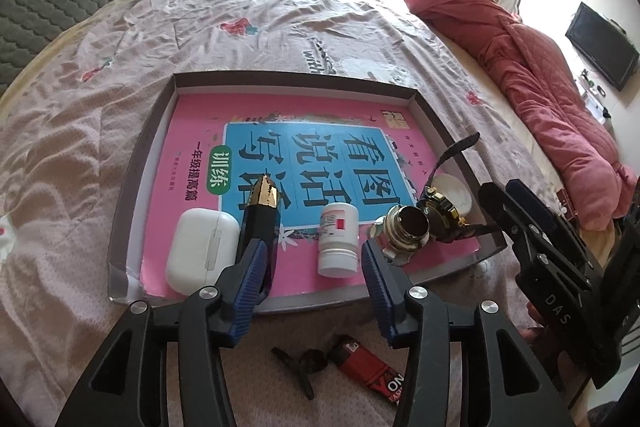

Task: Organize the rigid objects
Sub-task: 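Withdraw both open tools from the tray toward the red lighter and black clip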

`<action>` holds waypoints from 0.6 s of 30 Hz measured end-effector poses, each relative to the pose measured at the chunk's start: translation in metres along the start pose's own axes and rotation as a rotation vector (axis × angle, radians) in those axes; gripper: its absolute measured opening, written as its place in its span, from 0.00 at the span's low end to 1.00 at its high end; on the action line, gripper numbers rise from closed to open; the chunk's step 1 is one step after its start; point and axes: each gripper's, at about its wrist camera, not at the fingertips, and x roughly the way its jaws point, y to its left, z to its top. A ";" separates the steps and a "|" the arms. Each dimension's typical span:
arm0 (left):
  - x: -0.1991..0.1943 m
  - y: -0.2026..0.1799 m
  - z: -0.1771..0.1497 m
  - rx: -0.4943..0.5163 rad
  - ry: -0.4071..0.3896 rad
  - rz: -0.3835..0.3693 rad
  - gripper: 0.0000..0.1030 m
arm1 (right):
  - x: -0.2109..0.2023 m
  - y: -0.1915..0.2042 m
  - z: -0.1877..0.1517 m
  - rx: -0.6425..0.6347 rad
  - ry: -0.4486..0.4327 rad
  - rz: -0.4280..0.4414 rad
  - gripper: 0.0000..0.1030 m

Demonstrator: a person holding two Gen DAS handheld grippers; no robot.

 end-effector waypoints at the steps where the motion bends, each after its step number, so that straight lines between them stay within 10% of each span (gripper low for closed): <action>1: -0.001 0.000 0.000 0.002 -0.001 0.000 0.50 | 0.000 0.001 0.000 -0.006 0.001 -0.001 0.54; 18: -0.036 0.000 -0.009 0.010 -0.033 0.028 0.65 | -0.031 0.015 -0.006 -0.036 -0.048 0.007 0.54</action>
